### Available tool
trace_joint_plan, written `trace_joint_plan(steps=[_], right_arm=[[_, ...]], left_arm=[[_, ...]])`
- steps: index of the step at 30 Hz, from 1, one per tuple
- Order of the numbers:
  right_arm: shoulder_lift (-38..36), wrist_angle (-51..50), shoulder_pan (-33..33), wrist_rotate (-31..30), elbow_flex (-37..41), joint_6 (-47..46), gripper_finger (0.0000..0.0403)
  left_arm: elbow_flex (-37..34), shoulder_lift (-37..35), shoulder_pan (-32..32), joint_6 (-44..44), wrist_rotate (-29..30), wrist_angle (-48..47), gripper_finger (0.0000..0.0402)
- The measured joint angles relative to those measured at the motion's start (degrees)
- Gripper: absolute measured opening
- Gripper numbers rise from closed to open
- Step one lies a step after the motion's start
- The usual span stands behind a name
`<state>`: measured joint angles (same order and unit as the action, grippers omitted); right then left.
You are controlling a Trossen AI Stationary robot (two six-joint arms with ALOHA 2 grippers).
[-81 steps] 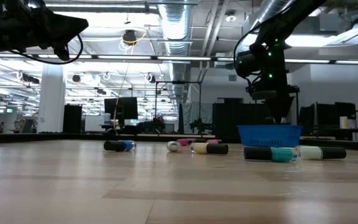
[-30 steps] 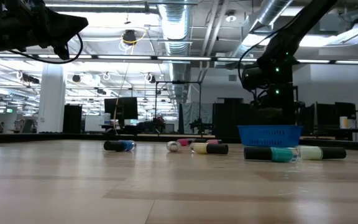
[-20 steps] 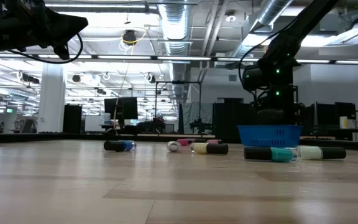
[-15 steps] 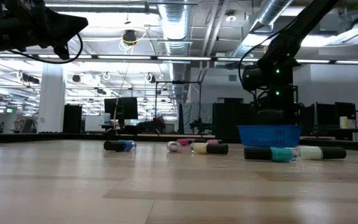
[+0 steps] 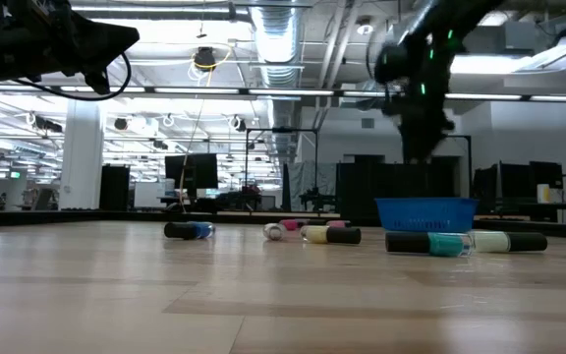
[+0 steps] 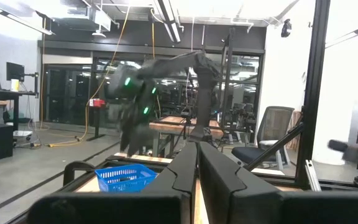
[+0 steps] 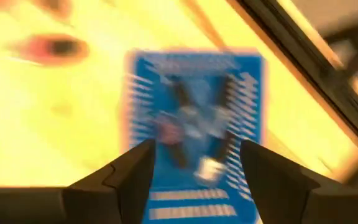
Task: Pick & Place Nail Polish
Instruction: Put the light green nail polish bottle into the blue bin
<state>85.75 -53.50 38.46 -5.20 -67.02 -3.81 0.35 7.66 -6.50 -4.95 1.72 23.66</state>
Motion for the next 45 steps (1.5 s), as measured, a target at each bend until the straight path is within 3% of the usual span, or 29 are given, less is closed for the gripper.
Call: trace_joint_plan(steps=[3, 9, 16, 21, 32, 45], right_arm=[[-4.41, -0.15, -3.94, 5.63, -1.91, 0.83, 0.0226], [-9.42, -5.57, -17.03, 6.74, -2.01, 1.28, 0.0217], [-7.31, -10.11, -33.33, 6.78, -1.92, 0.31, 0.0217], [-2.45, -9.59, -41.06, 6.76, -1.95, -1.06, 0.0219], [9.69, -5.01, -49.10, 8.09, -0.63, -2.41, 0.0220], [9.80, 10.70, -52.64, 8.97, 10.25, -8.74, 0.0221]], left_arm=[[-0.01, 0.00, -0.01, 0.00, 0.00, 0.00, 0.0011], [0.00, 0.00, 0.01, 0.02, 0.00, 0.00, 0.0011], [-0.01, 0.00, 0.01, 0.02, 0.00, -0.02, 0.0011], [0.01, 0.00, 0.01, 0.02, 0.00, 0.00, 0.0011], [0.01, 0.00, 0.01, 0.02, 0.00, 0.00, 0.0011], [0.00, 0.00, 0.00, 0.02, 0.00, 0.21, 0.0011]])
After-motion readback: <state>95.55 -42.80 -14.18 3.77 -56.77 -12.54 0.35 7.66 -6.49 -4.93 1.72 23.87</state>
